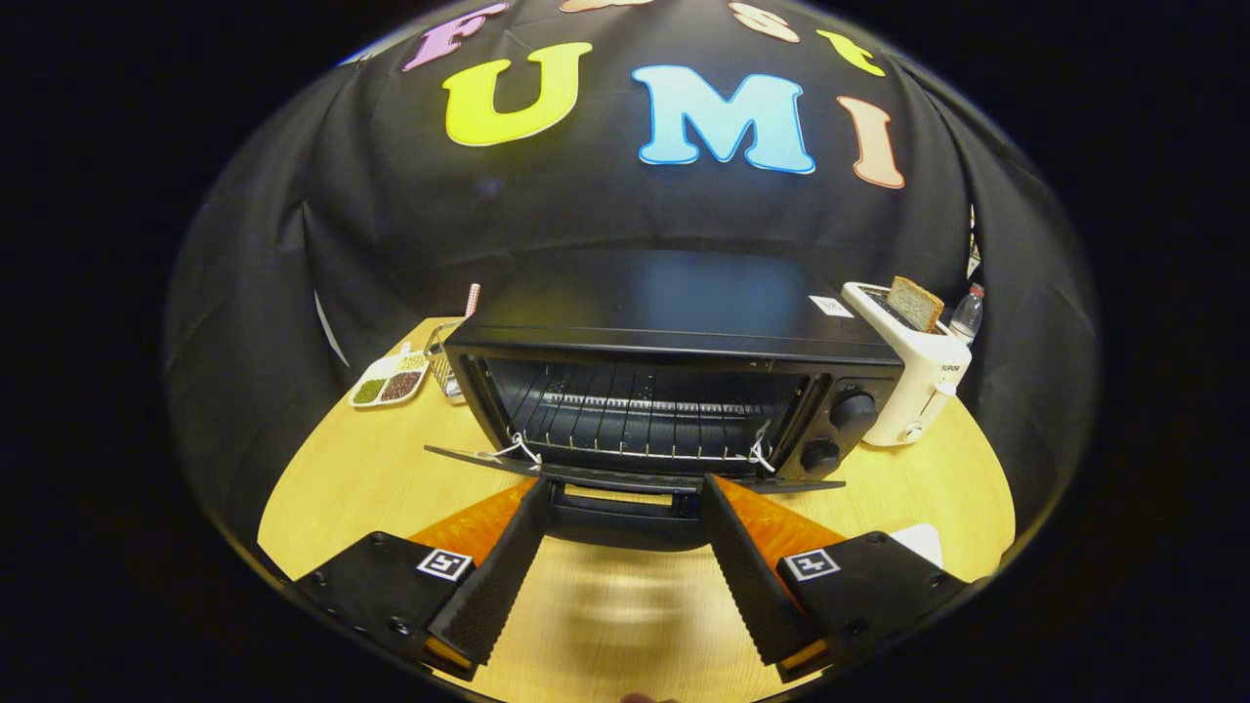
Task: Open the toaster oven, put the food inside, and close the toaster oven door.
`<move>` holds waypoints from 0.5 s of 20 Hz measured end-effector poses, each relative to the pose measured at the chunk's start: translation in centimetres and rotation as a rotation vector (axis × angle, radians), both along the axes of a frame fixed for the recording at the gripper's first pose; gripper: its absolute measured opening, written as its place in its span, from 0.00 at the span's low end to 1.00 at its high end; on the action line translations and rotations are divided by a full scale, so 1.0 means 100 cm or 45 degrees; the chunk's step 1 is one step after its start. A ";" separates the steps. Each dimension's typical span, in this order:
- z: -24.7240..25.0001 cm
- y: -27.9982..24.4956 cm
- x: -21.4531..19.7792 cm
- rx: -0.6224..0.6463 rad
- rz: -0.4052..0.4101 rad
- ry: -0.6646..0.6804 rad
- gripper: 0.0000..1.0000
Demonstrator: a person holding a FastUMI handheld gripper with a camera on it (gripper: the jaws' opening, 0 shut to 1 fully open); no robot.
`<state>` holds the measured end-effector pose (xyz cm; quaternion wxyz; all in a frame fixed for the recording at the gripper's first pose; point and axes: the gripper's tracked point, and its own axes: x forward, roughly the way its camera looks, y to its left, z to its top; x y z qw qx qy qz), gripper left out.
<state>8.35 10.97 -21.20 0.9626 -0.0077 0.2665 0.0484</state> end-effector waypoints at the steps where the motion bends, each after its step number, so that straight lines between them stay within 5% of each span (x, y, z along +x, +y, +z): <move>1: -0.003 -0.002 -0.004 0.001 -0.002 0.010 1.00; 10: -0.071 0.001 -0.044 0.050 0.014 0.291 0.97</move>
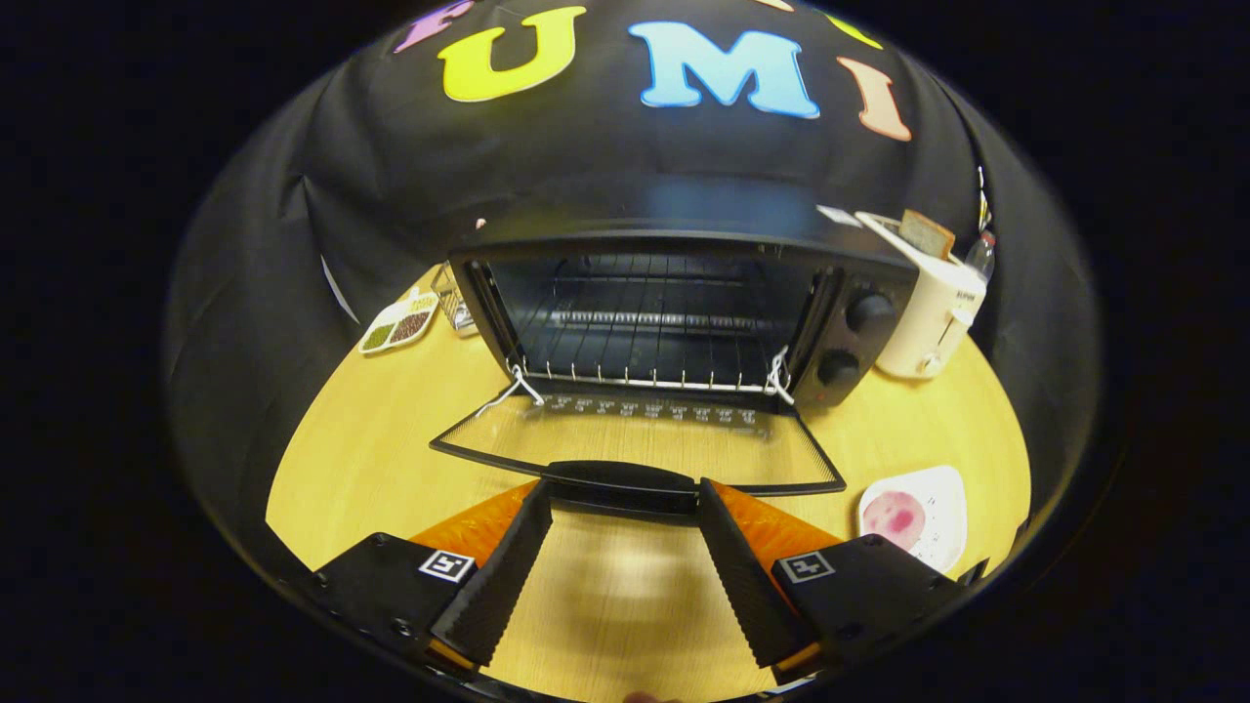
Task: Open the toaster oven, put the food inside, and close the toaster oven door.
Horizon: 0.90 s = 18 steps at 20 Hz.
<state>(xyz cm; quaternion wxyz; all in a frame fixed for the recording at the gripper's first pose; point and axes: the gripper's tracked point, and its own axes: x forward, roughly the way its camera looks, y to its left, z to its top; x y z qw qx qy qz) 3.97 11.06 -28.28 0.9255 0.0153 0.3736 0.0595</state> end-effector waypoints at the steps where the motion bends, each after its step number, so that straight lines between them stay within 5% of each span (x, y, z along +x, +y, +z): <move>1: -0.014 -0.005 -0.004 -0.027 -0.001 0.048 0.97; 9: -0.021 -0.039 -0.038 -0.113 0.107 0.131 0.99; 18: 0.032 -0.165 -0.056 -0.190 0.110 0.063 0.99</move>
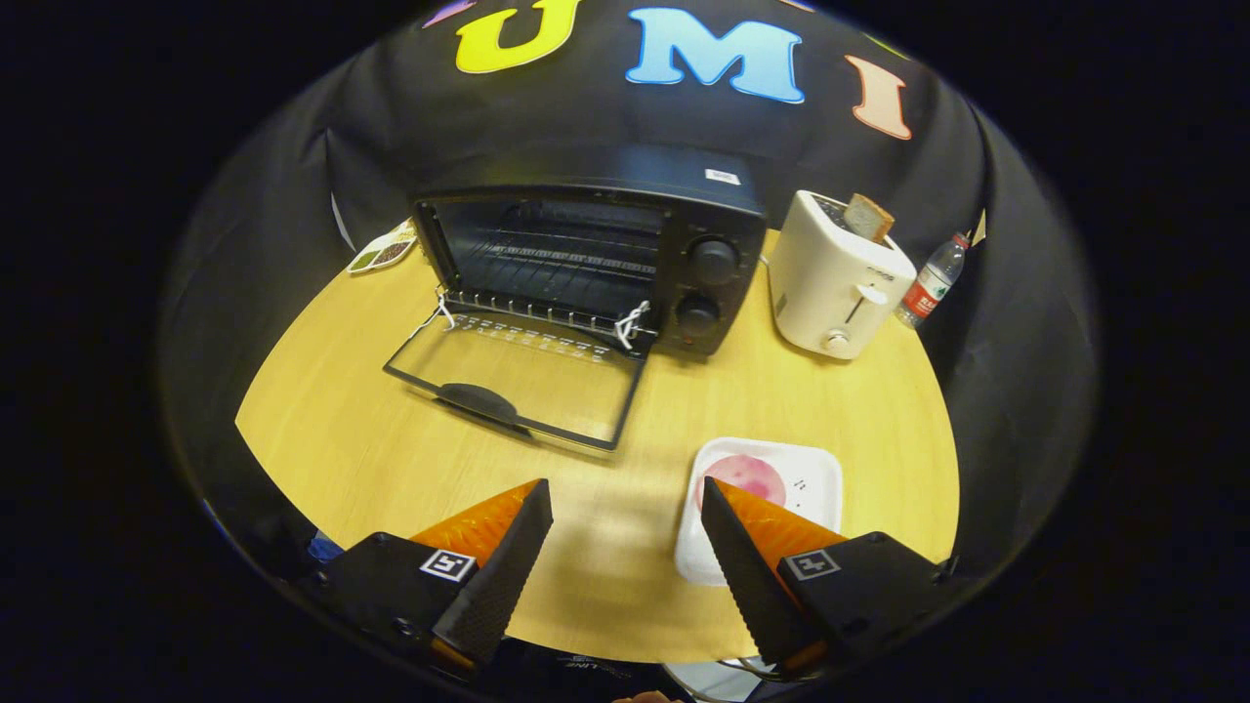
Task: Open the toaster oven, put the food inside, and close the toaster oven door.
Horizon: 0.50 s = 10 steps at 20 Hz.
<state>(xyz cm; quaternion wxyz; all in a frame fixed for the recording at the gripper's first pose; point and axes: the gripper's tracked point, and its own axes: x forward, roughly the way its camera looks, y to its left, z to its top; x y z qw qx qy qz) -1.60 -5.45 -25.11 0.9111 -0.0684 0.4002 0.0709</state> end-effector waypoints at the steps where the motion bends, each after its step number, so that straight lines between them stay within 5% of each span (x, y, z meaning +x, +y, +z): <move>1: -0.001 -0.013 0.000 0.005 -0.012 0.010 0.99; 10: -0.016 -0.132 0.005 0.061 -0.072 0.142 0.99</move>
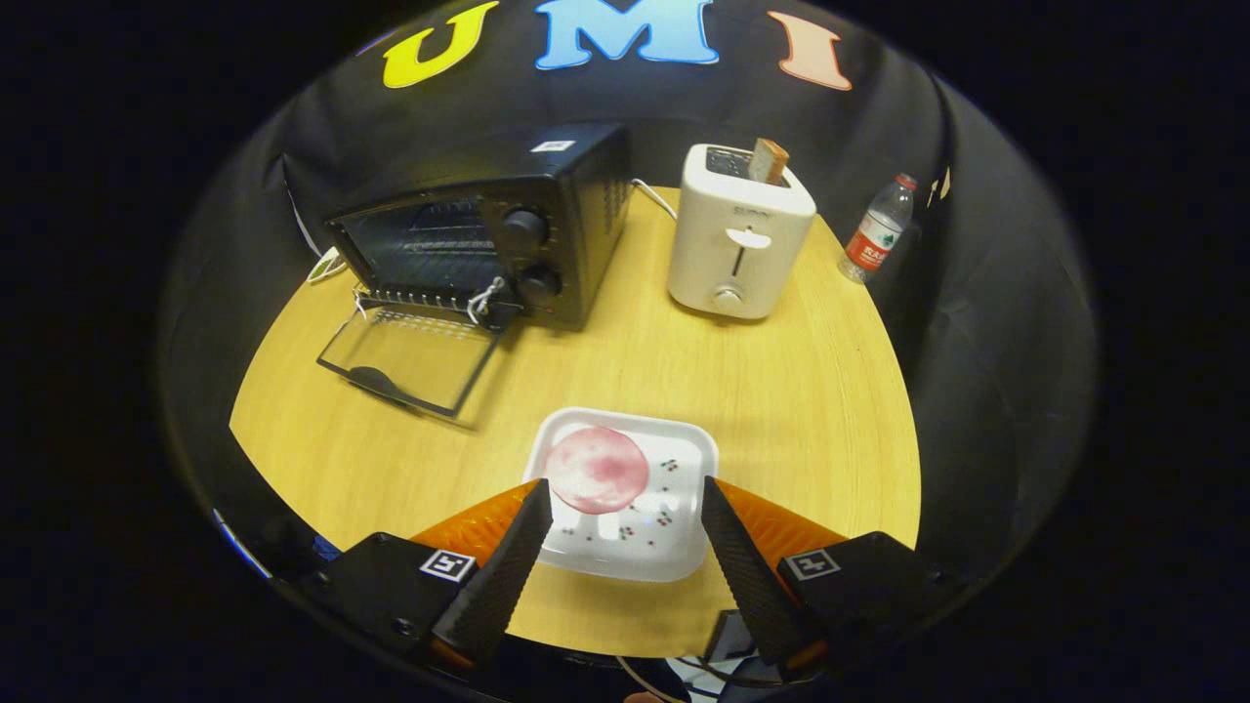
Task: Open the toaster oven, put the food inside, and close the toaster oven door.
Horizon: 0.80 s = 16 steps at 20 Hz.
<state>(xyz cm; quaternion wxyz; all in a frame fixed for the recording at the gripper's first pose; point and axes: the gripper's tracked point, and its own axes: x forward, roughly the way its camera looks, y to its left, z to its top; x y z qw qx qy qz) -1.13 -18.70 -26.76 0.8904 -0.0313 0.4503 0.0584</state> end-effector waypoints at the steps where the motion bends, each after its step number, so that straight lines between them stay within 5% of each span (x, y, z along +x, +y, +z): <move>1: -0.004 -0.011 0.001 0.016 -0.013 0.012 0.99; 13: -0.077 -0.031 0.021 0.080 -0.013 0.245 0.98; 16: -0.085 -0.027 0.020 0.057 0.011 0.283 0.87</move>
